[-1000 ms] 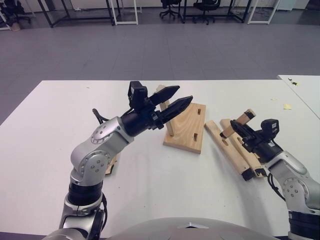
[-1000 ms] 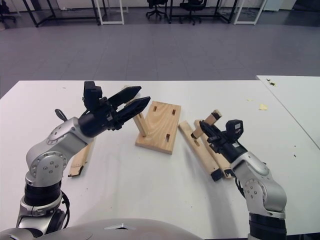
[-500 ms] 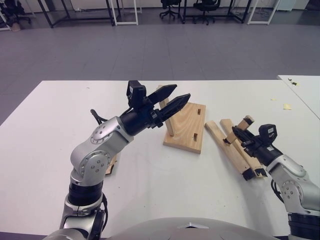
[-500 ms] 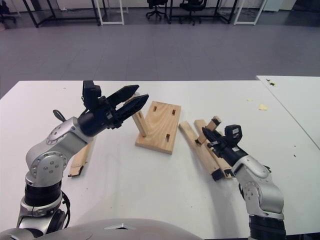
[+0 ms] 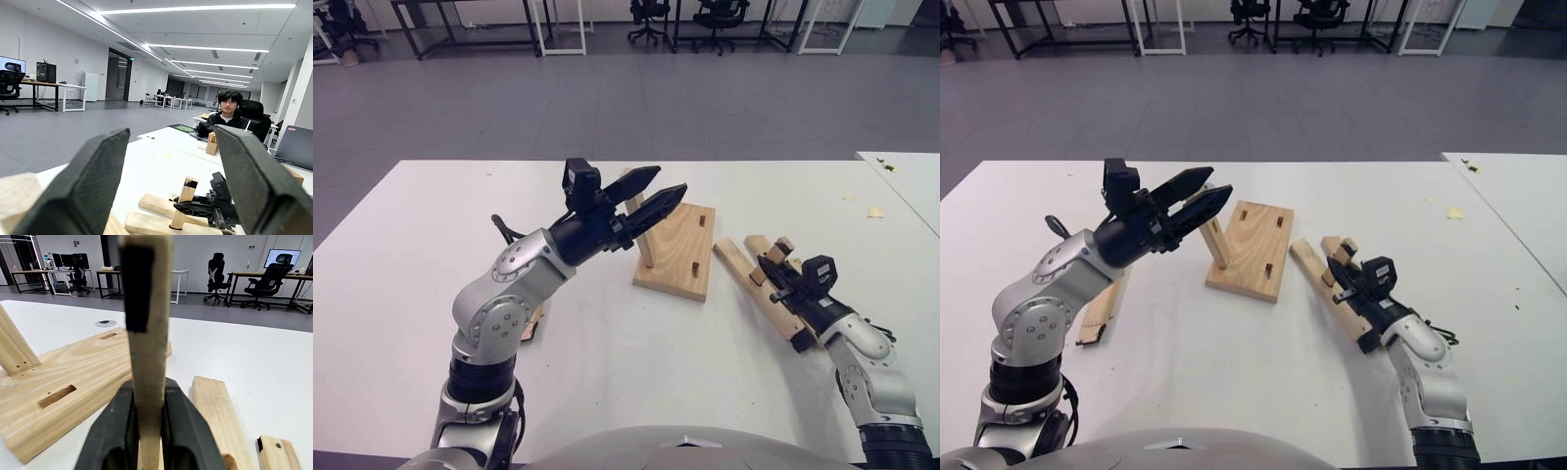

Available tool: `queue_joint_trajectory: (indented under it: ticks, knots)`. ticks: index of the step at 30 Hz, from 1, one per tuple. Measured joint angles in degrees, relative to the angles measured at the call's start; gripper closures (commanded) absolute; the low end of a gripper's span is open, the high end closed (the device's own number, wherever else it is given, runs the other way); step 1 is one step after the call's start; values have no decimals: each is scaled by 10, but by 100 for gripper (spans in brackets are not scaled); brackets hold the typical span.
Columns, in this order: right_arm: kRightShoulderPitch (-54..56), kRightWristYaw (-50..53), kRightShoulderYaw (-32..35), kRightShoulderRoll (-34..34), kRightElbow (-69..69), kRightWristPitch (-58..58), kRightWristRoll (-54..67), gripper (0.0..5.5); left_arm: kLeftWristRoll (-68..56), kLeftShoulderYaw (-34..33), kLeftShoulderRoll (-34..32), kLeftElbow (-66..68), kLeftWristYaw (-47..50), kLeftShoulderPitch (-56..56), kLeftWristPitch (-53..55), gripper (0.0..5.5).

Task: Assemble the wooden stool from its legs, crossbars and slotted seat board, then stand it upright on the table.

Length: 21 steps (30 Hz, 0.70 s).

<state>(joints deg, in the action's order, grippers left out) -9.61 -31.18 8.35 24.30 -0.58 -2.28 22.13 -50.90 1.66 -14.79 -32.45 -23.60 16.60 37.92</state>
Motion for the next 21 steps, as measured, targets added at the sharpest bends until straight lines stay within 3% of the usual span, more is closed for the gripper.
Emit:
queue_joint_trajectory:
  ticks: [5,13,21]
  knots:
    - [-1,6,-18,22,-11,-3,-5,509,0,5,0,0,1,-1,0,231]
    - [-2,45,-12,32,-101,-156,35,509,11,6,8,0,5,-1,-3,231]
    - [-24,54,-18,26,-126,-253,48,355,22,10,13,3,11,-3,-13,231]
